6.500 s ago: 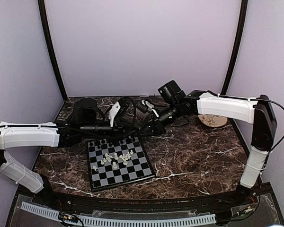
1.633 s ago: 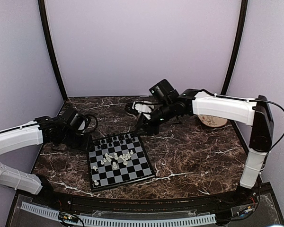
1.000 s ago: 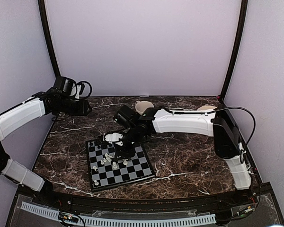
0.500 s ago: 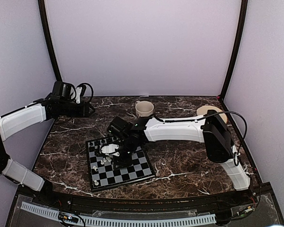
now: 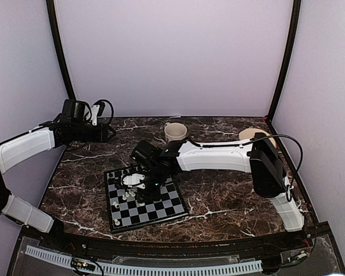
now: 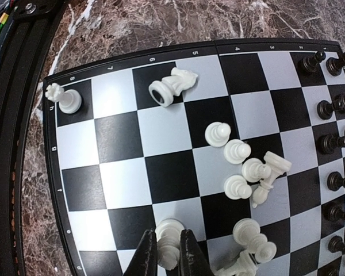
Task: Set up the chess pieces on the board
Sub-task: Pick up the queen from the chessboard, then place the queen at d1.
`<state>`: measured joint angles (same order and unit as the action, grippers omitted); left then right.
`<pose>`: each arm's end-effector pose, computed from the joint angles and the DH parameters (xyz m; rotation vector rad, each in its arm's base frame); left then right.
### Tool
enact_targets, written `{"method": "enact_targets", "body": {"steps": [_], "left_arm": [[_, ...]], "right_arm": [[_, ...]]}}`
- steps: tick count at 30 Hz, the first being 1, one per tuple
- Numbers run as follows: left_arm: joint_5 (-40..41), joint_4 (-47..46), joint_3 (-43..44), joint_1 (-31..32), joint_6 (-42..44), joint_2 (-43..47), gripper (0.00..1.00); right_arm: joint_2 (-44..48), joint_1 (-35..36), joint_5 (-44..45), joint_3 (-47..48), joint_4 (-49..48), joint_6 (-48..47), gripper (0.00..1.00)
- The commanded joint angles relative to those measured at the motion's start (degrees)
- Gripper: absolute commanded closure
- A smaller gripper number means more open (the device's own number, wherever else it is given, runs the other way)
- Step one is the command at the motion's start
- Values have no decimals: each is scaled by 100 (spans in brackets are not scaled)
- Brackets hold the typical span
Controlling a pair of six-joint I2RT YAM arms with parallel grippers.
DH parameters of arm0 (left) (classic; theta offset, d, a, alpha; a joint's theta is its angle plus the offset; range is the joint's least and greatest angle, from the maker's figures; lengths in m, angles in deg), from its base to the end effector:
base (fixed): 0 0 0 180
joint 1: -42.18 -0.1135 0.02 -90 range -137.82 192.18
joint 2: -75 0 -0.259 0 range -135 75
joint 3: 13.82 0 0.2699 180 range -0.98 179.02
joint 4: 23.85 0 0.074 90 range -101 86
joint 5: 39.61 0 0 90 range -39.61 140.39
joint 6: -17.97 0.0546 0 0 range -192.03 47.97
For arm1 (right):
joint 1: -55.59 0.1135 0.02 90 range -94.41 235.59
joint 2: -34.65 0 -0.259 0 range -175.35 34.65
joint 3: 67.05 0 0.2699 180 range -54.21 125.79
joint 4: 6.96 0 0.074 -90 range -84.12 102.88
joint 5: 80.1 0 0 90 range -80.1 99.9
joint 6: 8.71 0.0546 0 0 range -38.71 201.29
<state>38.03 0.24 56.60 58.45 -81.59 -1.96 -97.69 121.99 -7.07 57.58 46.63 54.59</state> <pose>0.3224 -0.1063 0.2702 0.2555 2.1156 -0.4955 0.1946 0.4852 0.1580 -2.0345 1.7851 0.6145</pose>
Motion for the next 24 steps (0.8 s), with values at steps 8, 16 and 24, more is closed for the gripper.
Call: {"method": "enact_targets", "body": {"steps": [8, 16, 24], "left_arm": [[189, 97, -148, -34, 497, 519, 55], [206, 100, -151, -28, 603, 556, 55], [115, 96, -160, -35, 649, 552, 55]], "right_arm": [[1355, 55, -390, -805, -202, 130, 96], [1832, 65, -247, -1627, -370, -114, 96], [1681, 315, -195, -1793, -512, -265, 96]]}}
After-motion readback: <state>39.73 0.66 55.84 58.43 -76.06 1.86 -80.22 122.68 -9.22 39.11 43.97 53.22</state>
